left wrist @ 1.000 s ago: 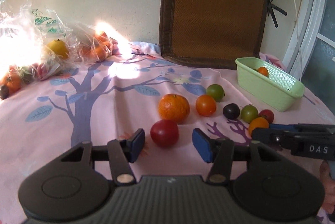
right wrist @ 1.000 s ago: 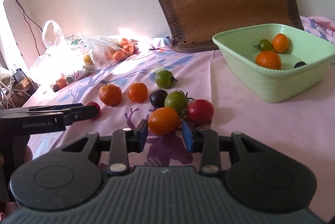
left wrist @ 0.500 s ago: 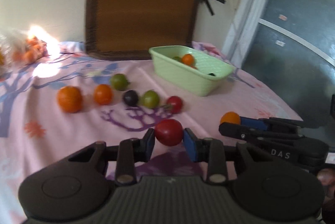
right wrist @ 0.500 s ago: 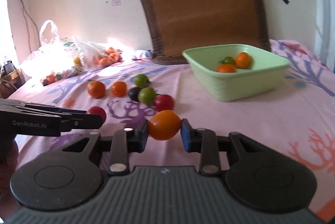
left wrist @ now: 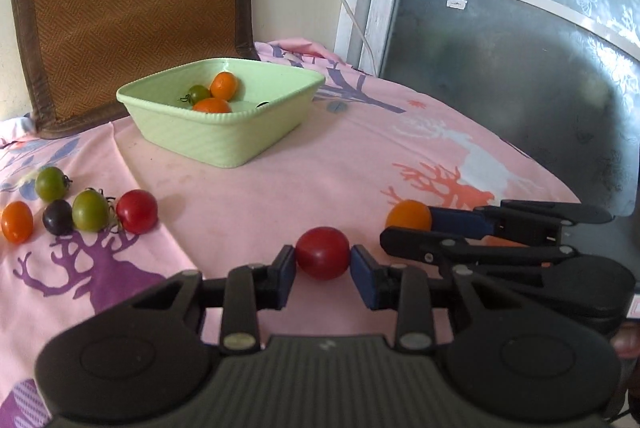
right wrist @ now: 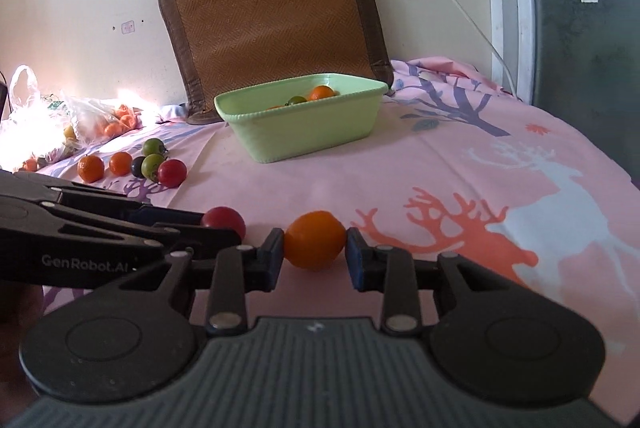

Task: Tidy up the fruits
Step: 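Carry the red and orange tomatoes over the basket with both tools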

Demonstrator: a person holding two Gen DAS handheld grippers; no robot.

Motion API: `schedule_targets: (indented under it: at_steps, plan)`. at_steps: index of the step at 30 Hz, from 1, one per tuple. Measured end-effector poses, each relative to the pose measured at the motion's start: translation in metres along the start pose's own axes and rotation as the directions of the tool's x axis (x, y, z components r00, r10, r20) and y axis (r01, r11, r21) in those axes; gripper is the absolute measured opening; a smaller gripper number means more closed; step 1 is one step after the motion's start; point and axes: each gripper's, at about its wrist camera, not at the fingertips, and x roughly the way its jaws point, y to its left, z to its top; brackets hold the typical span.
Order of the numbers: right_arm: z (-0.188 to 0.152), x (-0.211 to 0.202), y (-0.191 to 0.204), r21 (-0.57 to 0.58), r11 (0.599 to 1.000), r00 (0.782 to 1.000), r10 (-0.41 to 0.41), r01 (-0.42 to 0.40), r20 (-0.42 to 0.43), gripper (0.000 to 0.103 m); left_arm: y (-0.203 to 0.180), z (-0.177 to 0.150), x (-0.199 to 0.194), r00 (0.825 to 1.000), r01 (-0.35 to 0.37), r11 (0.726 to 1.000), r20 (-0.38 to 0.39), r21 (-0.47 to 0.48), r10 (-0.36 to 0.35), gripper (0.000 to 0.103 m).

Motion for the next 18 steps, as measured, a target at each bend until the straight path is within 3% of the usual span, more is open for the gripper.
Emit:
schedule_targets:
  at_steps: [9, 13, 18]
  plan:
    - [-0.003, -0.002, -0.006, 0.001, 1.0, 1.0, 0.007, -0.007, 0.005, 0.038, -0.001, 0.002, 0.001, 1.0, -0.03, 0.999, -0.007, 0.024, 0.03, 0.04]
    - [-0.004, -0.001, -0.006, -0.005, 1.0, 1.0, 0.015, -0.015, 0.0, 0.036, -0.002, 0.001, 0.003, 1.0, -0.022, 0.999, -0.003, 0.043, 0.023, 0.031]
    - [0.008, 0.0, -0.006, -0.024, 1.0, 0.999, 0.02, -0.019, 0.049, 0.035, 0.007, 0.021, -0.004, 0.999, -0.022, 0.998, 0.042, 0.053, 0.02, 0.031]
